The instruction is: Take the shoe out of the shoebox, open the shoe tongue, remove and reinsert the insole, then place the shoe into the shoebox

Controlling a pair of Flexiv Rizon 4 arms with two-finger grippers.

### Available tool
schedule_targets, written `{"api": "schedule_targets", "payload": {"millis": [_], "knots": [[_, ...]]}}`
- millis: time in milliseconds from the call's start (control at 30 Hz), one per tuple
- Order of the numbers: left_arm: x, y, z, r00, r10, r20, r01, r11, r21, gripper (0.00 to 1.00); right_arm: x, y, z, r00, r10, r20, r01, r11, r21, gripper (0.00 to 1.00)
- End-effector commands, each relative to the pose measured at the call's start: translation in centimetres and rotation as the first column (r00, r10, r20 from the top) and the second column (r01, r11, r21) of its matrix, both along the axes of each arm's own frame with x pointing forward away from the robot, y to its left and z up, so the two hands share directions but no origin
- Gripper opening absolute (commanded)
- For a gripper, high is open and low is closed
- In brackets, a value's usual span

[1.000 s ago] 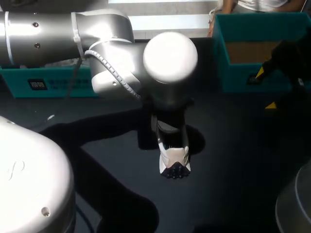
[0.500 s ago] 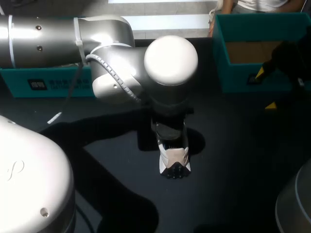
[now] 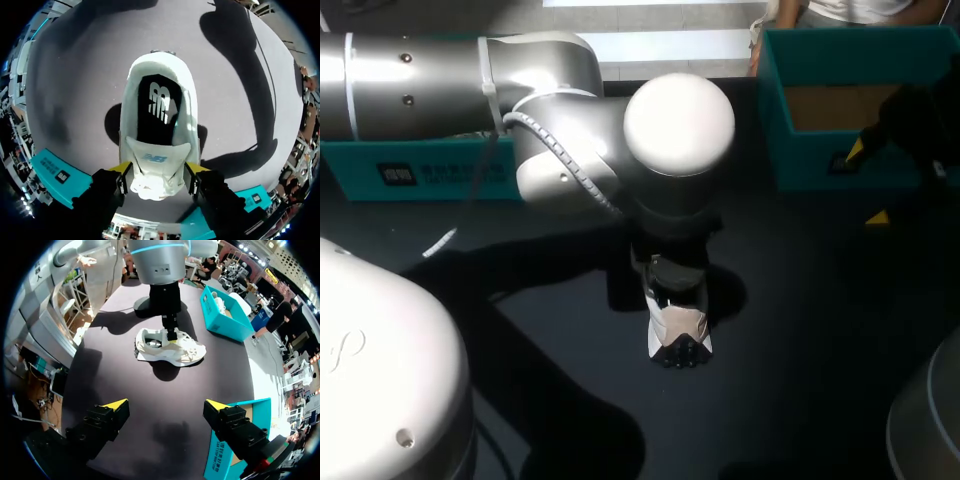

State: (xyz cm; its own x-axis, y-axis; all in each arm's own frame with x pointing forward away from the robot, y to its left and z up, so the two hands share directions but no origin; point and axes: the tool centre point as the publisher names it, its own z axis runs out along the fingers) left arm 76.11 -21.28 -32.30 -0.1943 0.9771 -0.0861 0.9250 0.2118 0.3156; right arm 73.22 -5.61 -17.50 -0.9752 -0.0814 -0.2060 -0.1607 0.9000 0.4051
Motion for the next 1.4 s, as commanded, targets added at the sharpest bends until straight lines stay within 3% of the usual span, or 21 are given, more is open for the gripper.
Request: {"api": "schedule_targets", "payload": {"millis": [33, 67, 100, 600, 700, 767, 800, 1000, 1033, 1133, 1400], "knots": [[-0.6, -0.1, 2.0, 0.955, 0.271, 0.124, -0.262, 0.961, -0.086, 0.67, 0.2, 0.1, 0.0, 1.0, 0.0, -0.003, 0.0, 1.0, -0.004, 1.0], [-0.8, 0.1, 2.9, 0.937, 0.334, 0.099, -0.32, 0.938, -0.133, 0.87, 0.2, 0.1, 0.0, 1.0, 0.0, -0.003, 0.0, 1.0, -0.004, 1.0], [-1.2, 0.3, 3.6, 0.919, 0.385, 0.088, -0.368, 0.916, -0.16, 1.0, 0.2, 0.1, 0.0, 1.0, 0.0, -0.003, 0.0, 1.0, -0.004, 1.0], [-1.2, 0.3, 3.6, 0.919, 0.385, 0.088, -0.368, 0.916, -0.16, 1.0, 0.2, 0.1, 0.0, 1.0, 0.0, -0.003, 0.0, 1.0, -0.004, 1.0], [-1.4, 0.4, 3.5, 0.802, 0.598, -0.011, -0.585, 0.78, -0.223, 1.0, 0.2, 0.1, 0.0, 1.0, 0.0, -0.003, 0.0, 1.0, -0.004, 1.0], [-1.9, 1.0, 3.5, 0.714, 0.691, -0.113, -0.698, 0.69, -0.192, 1.0, 0.2, 0.1, 0.0, 1.0, 0.0, -0.003, 0.0, 1.0, -0.004, 1.0], [-2.1, 1.3, 3.4, 0.666, 0.739, -0.102, -0.741, 0.64, -0.202, 1.0, 0.2, 0.1, 0.0, 1.0, 0.0, -0.003, 0.0, 1.0, -0.004, 1.0], [-4.7, 1.9, 3.8, 0.515, 0.846, -0.137, -0.844, 0.471, -0.256, 1.0, 0.2, 0.1, 0.0, 1.0, 0.0, -0.003, 0.0, 1.0, -0.004, 1.0], [-5.1, 2.0, 3.9, 0.47, 0.866, -0.172, -0.871, 0.423, -0.252, 1.0, 0.2, 0.1, 0.0, 1.0, 0.0, -0.003, 0.0, 1.0, -0.004, 1.0], [-5.9, 1.8, 3.8, 0.416, 0.883, -0.219, -0.896, 0.357, -0.263, 1.0, 0.2, 0.1, 0.0, 1.0, 0.0, -0.003, 0.0, 1.0, -0.004, 1.0], [-7.9, 0.4, 2.3, 0.358, 0.872, -0.335, -0.93, 0.302, -0.208, 0.98, 0.2, 0.1, 0.0, 1.0, 0.0, -0.003, 0.0, 1.0, -0.004, 1.0]]}}
